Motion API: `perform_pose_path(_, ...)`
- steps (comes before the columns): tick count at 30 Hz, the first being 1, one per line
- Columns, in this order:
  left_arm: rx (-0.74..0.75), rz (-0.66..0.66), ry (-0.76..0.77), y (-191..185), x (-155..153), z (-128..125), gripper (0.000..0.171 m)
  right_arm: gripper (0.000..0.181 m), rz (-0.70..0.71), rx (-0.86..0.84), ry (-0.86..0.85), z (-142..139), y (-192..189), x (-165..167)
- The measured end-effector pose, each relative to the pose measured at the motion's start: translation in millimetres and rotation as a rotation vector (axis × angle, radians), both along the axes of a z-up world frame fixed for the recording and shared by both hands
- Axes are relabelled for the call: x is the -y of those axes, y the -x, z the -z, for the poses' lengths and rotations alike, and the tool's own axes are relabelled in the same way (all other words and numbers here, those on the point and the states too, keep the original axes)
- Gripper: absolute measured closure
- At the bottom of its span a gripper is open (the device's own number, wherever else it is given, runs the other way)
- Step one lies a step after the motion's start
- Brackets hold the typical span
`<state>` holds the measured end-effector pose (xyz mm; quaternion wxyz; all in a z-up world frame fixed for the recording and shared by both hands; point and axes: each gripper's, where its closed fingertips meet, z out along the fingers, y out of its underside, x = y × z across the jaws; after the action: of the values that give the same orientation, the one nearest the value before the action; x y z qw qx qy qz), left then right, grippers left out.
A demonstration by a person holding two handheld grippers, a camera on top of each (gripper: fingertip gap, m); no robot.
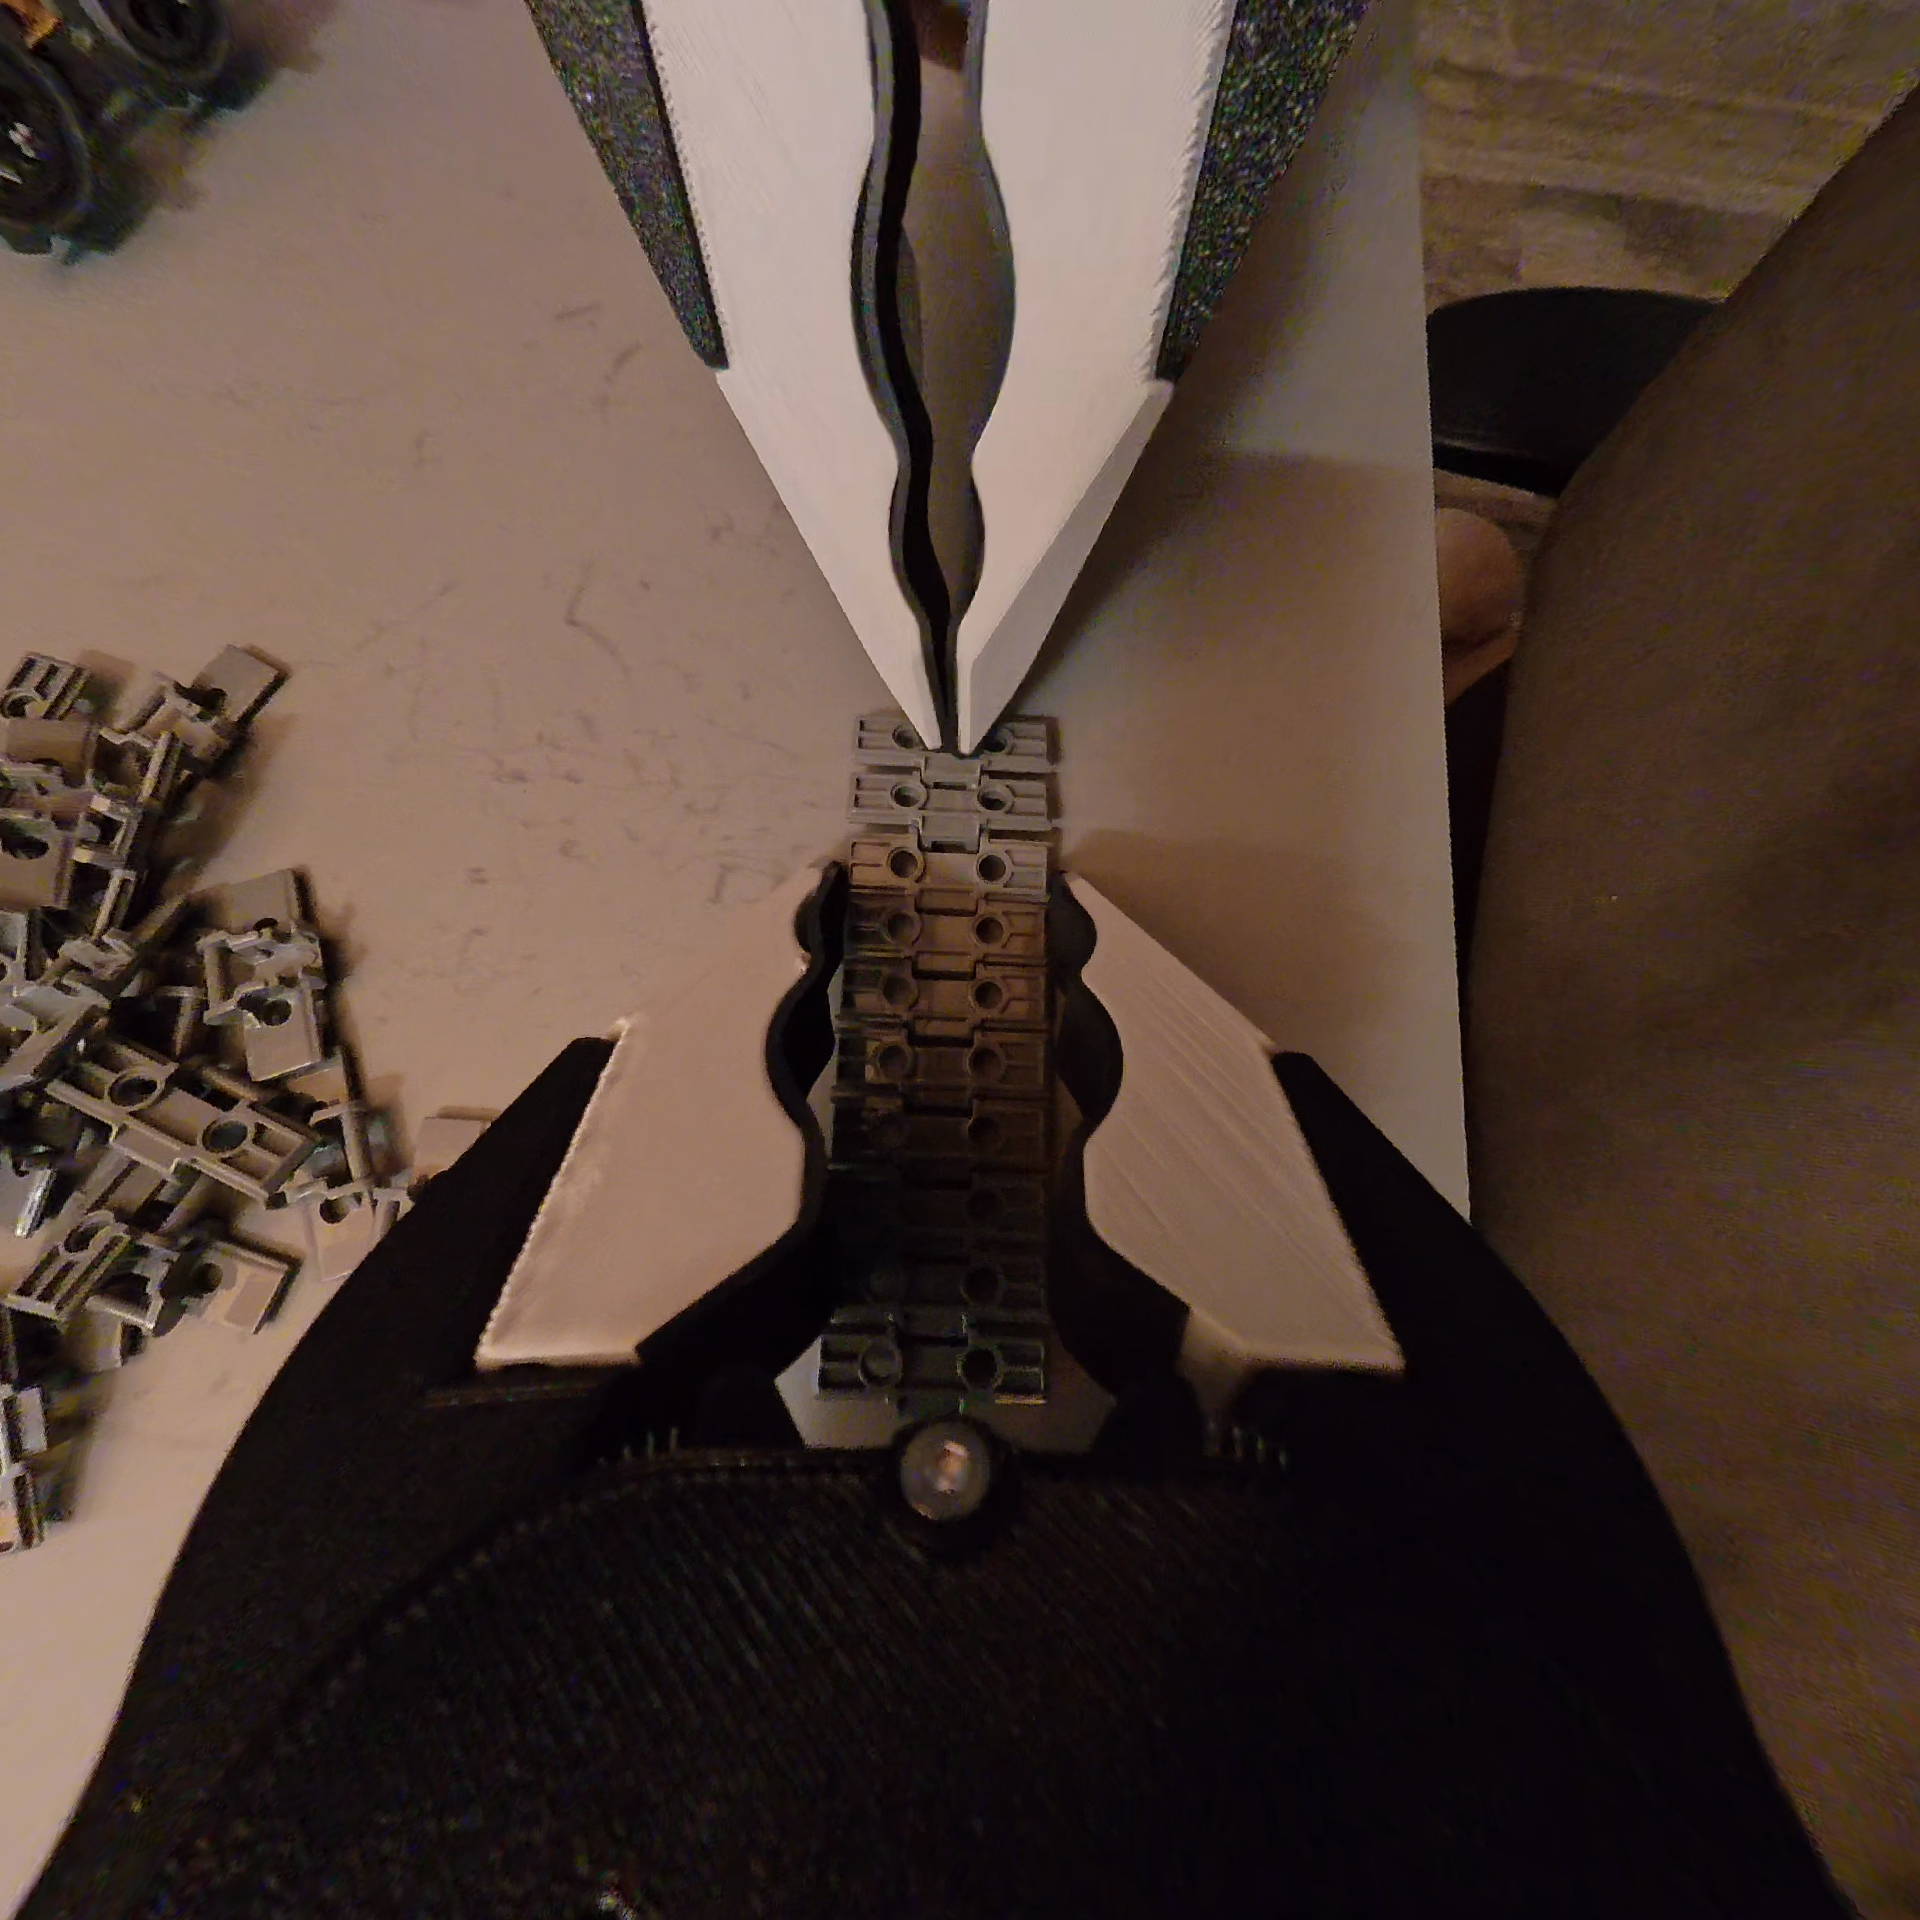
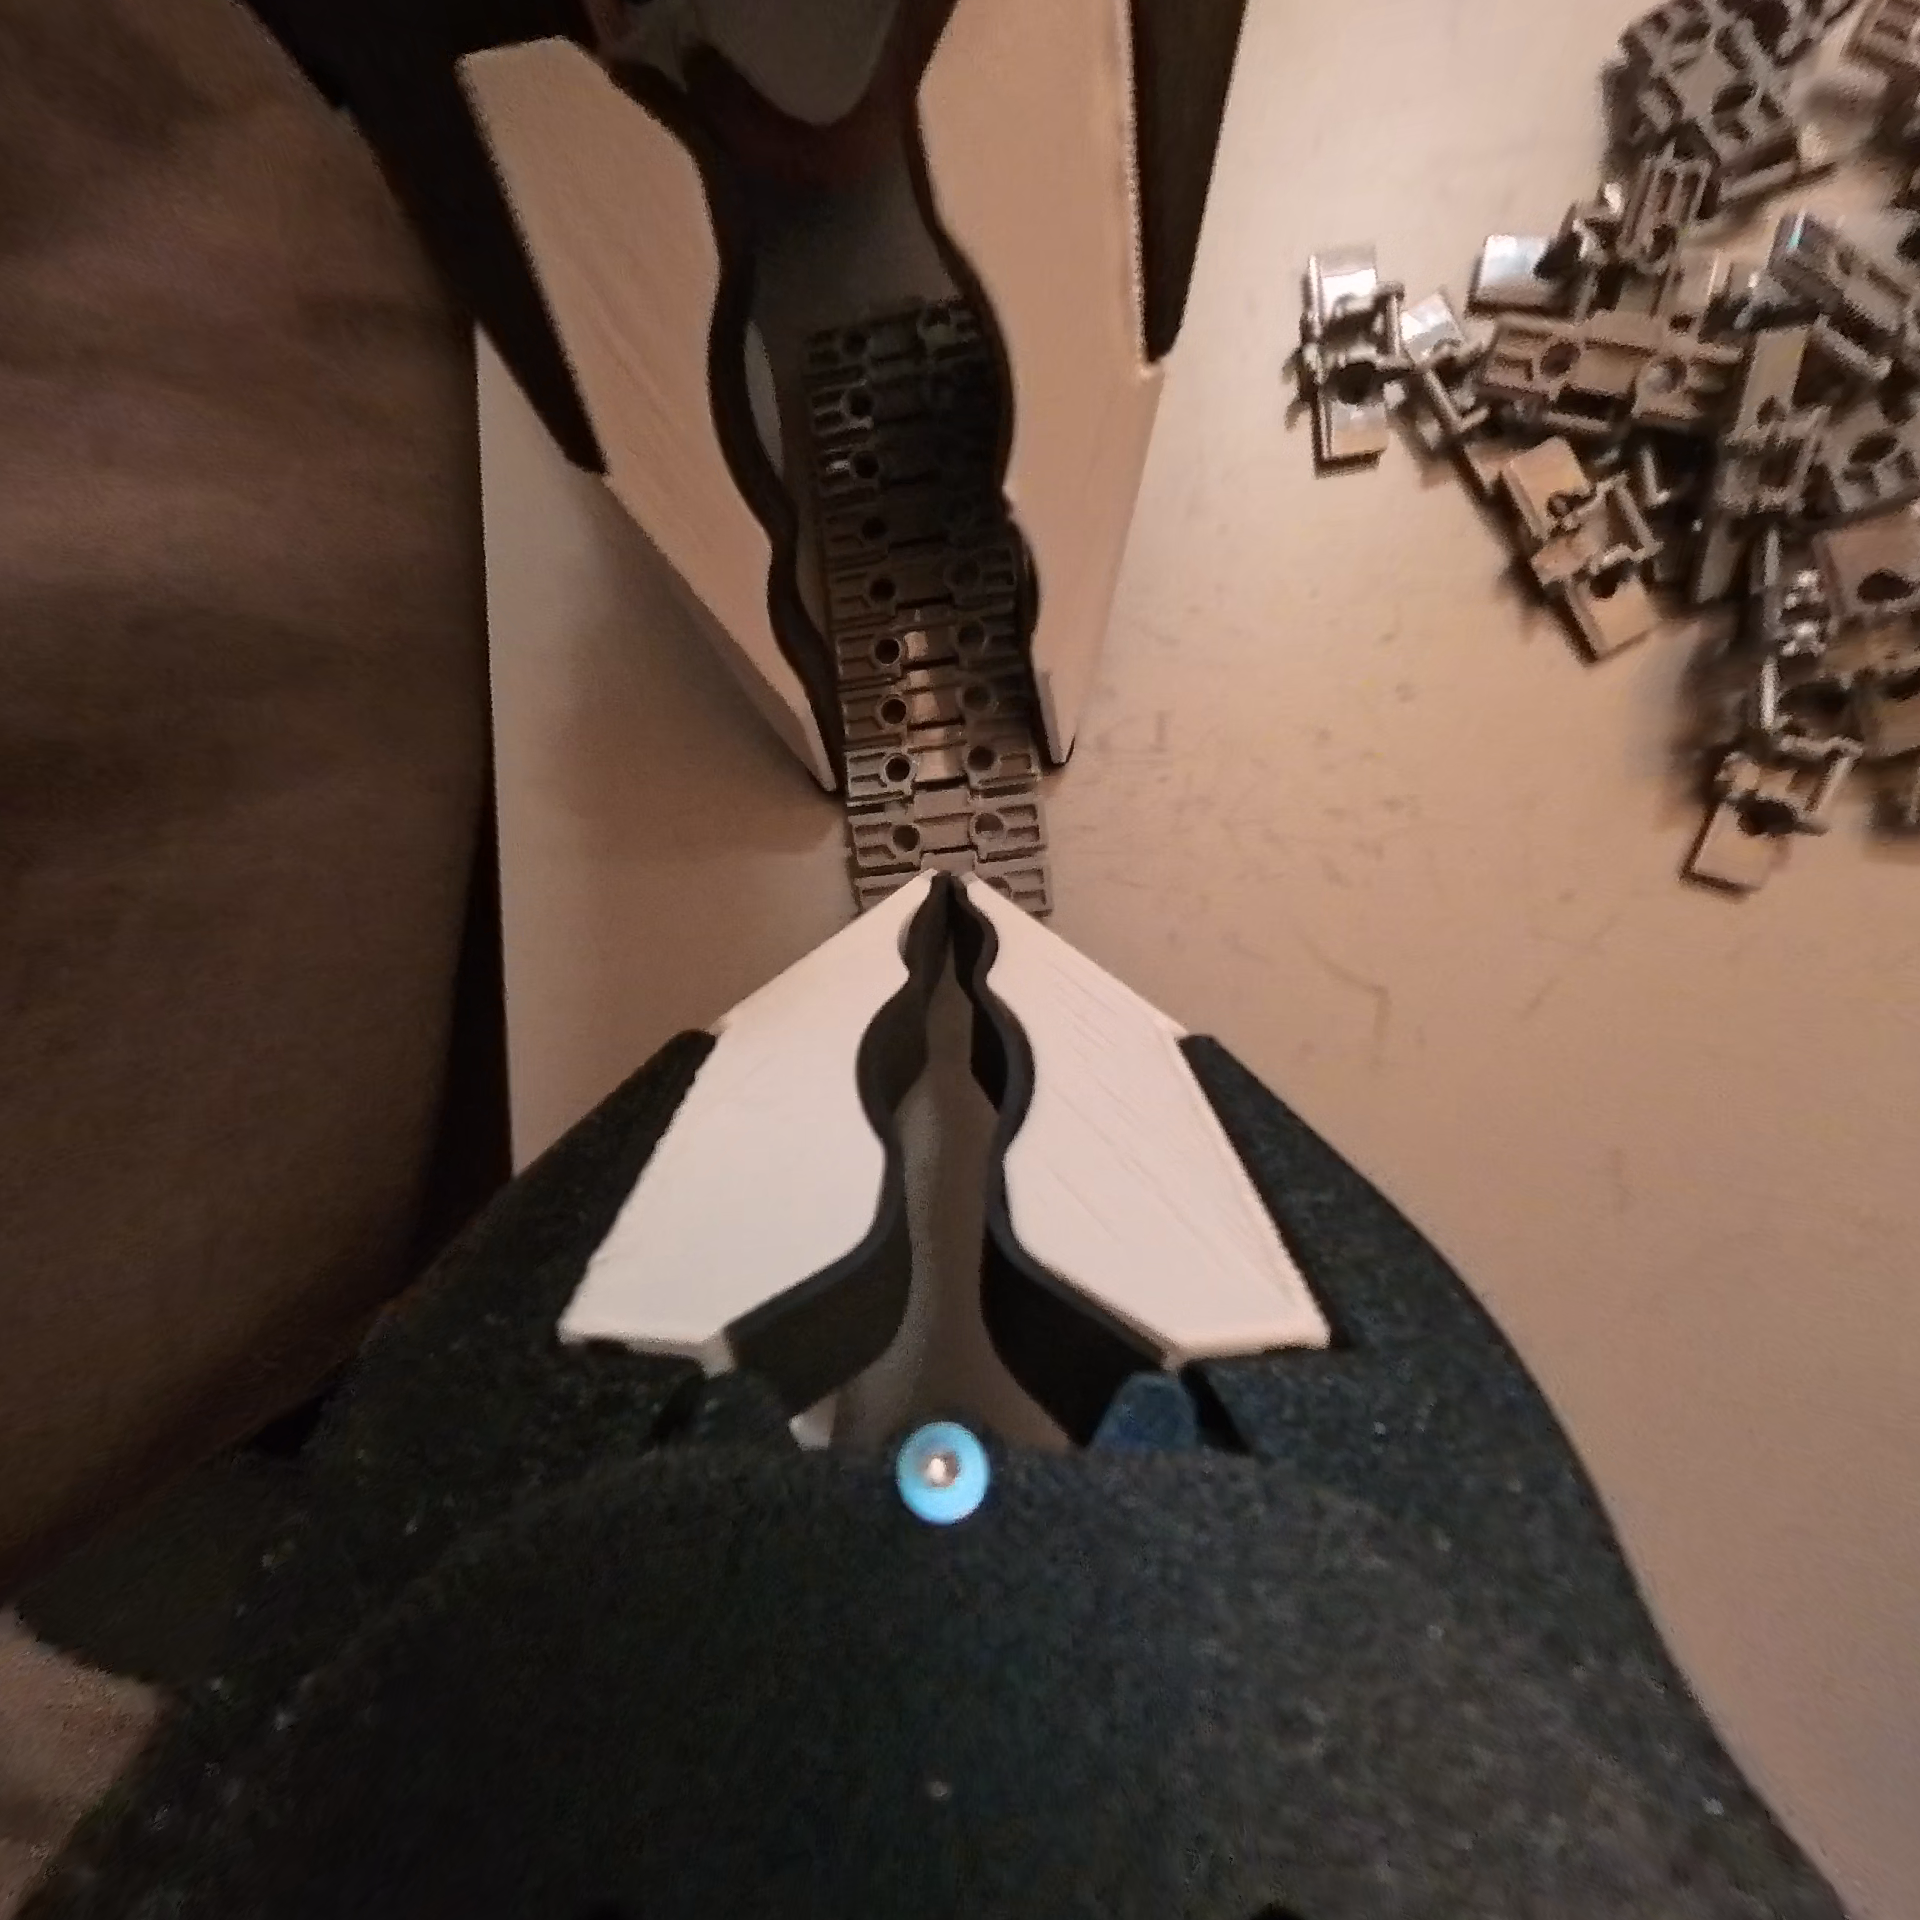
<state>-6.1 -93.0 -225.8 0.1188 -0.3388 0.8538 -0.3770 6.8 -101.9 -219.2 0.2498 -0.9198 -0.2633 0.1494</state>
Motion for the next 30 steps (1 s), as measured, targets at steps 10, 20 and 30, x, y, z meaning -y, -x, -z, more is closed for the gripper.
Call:
perform_pose_path(10, 0.009, 0.000, -0.008, 0, 0, 0, 0.137, 0.181, 0.032, 0.095, 0.139, 1, 1, -1)
perform_pose_path(20, 0.022, -0.002, -0.022, -1, 0, 1, 0.136, 0.181, 0.038, 0.147, 0.204, 2, 1, -2)
perform_pose_path(30, 0.029, -0.059, 0.044, 3, -12, -10, 0.103, 0.159, 0.167, 0.035, -0.017, -5, 7, -5)
